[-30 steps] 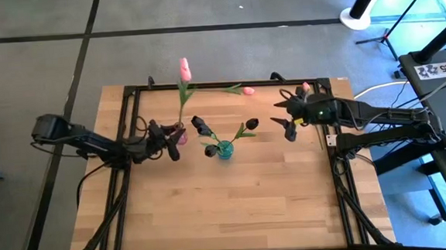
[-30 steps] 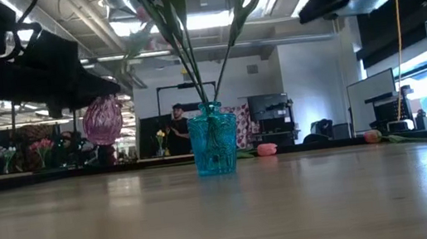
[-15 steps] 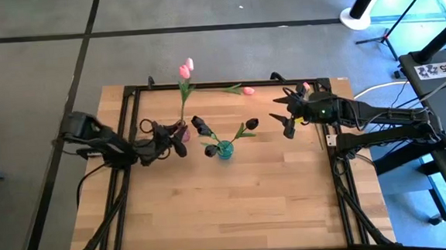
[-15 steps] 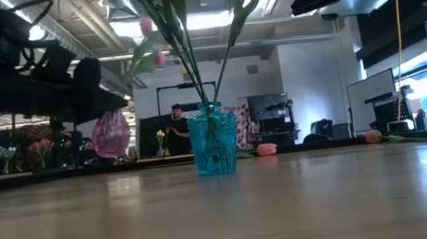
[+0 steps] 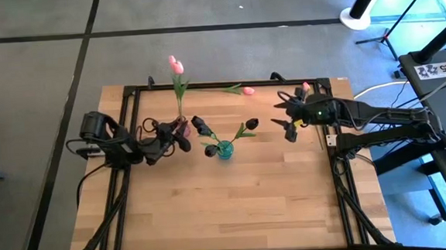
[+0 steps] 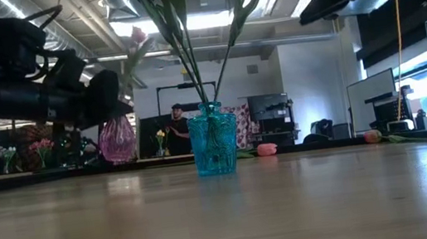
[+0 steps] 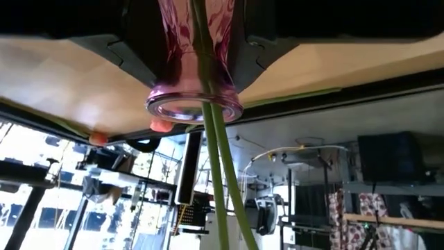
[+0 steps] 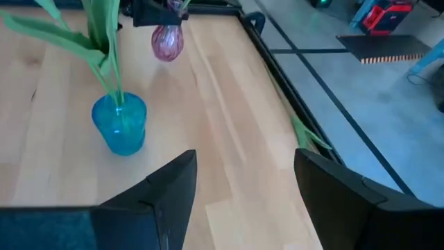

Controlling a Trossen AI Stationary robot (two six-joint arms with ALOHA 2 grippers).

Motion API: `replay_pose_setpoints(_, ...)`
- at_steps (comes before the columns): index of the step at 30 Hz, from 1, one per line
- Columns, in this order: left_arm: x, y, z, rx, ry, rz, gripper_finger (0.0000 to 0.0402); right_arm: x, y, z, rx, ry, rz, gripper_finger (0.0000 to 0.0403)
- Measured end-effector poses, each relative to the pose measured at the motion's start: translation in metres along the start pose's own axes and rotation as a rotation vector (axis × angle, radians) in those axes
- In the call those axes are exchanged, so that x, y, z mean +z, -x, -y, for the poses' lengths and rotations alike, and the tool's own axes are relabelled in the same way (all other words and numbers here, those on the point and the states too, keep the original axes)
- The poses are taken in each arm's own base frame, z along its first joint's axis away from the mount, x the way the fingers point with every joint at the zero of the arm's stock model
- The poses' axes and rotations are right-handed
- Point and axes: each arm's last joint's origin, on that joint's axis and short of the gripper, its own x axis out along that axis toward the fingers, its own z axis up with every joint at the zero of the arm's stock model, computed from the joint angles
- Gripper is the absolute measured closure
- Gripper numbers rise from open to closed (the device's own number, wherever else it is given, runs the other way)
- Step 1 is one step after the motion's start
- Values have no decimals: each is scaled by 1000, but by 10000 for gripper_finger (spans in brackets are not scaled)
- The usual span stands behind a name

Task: Sort flowers into vase by color
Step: Adjust the pink vase

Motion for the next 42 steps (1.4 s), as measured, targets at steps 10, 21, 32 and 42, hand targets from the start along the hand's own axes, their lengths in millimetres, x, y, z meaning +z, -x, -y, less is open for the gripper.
replay_pose_setpoints(10, 0, -15, 11, -83, 22, -11, 289, 7, -6, 0, -18, 37, 61, 162)
replay_pose_setpoints(21, -21, -33, 33, -79, -51, -33, 287, 5, -9, -2, 15, 51, 33, 162)
replay_pose_setpoints(32, -24, -23, 40, -128, -52, -54, 276, 3, -15, -7, 147, 59, 17, 159)
replay_pose_setpoints(42, -27, -18, 44, -187, -13, -72, 275, -3, -17, -10, 191, 65, -39, 92)
